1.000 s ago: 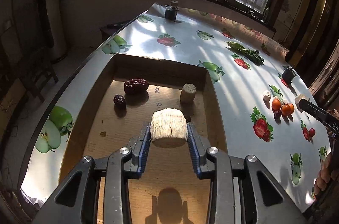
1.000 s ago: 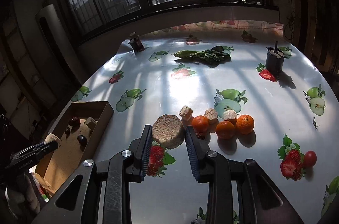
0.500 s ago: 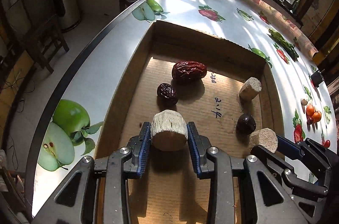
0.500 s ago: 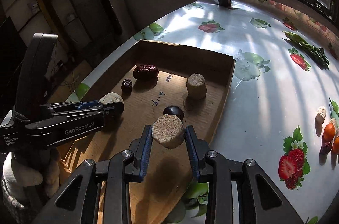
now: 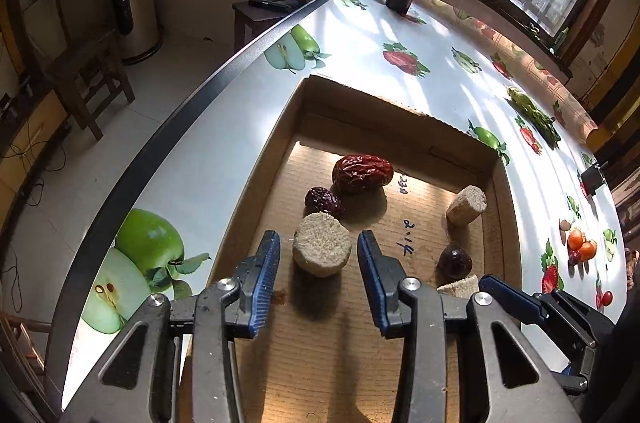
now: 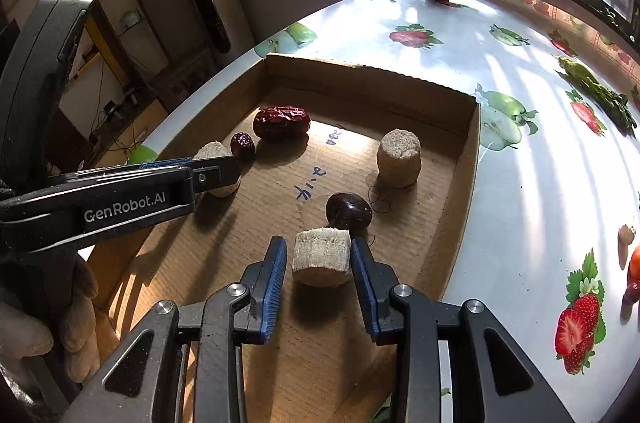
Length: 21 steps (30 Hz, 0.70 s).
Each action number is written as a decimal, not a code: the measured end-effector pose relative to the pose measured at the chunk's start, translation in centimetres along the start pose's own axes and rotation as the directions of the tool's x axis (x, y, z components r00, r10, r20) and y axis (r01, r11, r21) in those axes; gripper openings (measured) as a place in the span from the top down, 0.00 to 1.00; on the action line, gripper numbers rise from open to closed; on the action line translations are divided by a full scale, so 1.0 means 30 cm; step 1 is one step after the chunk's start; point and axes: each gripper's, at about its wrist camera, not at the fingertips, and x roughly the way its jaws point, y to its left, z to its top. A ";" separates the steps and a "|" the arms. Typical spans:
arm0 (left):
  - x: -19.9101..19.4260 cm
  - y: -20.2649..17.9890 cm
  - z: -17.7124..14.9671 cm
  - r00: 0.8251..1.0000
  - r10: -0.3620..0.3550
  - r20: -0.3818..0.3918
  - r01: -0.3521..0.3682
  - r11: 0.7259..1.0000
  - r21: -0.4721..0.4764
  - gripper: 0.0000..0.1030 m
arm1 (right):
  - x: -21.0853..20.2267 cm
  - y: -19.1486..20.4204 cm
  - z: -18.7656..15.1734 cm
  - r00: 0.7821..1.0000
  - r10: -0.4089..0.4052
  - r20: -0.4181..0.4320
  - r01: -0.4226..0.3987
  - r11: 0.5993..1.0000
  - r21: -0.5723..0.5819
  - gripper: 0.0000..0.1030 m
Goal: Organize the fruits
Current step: 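Carry both beige pieces into the box and open both tools, then lift both open tools from the box and move toward the fruit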
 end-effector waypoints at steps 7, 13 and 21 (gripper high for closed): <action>-0.245 -0.077 -0.092 0.971 0.067 0.230 -0.073 0.997 0.017 0.18 | -0.199 -0.028 -0.053 0.991 -0.032 0.133 0.031 0.999 0.009 0.43; -0.346 -0.230 -0.232 0.948 0.080 0.307 -0.116 0.988 0.100 0.18 | -0.319 -0.122 -0.152 0.984 -0.053 0.172 0.037 0.995 0.097 0.39; -0.388 -0.406 -0.343 0.916 0.138 0.377 -0.241 0.940 0.240 0.18 | -0.440 -0.202 -0.283 0.966 -0.146 0.213 0.127 0.987 0.102 0.35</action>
